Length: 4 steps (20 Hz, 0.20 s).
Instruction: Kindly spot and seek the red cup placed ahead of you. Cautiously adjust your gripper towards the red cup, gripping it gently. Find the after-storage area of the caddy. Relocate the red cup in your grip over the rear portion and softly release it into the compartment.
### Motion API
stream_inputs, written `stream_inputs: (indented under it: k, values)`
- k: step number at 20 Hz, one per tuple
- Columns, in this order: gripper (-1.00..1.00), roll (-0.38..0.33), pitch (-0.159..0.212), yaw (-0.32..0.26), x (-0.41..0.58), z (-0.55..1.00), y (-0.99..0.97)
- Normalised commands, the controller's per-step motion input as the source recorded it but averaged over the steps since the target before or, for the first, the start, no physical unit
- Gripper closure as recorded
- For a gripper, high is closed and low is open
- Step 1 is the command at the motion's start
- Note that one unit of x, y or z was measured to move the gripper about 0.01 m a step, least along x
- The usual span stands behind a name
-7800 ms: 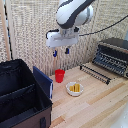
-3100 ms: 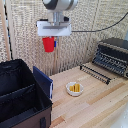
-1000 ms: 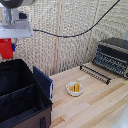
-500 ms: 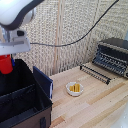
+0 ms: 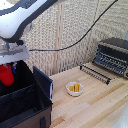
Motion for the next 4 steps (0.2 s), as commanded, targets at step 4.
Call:
stream_inputs:
  k: [4]
  values:
    - [-1.0,-0.011,0.006,0.082,0.114,0.06,0.0]
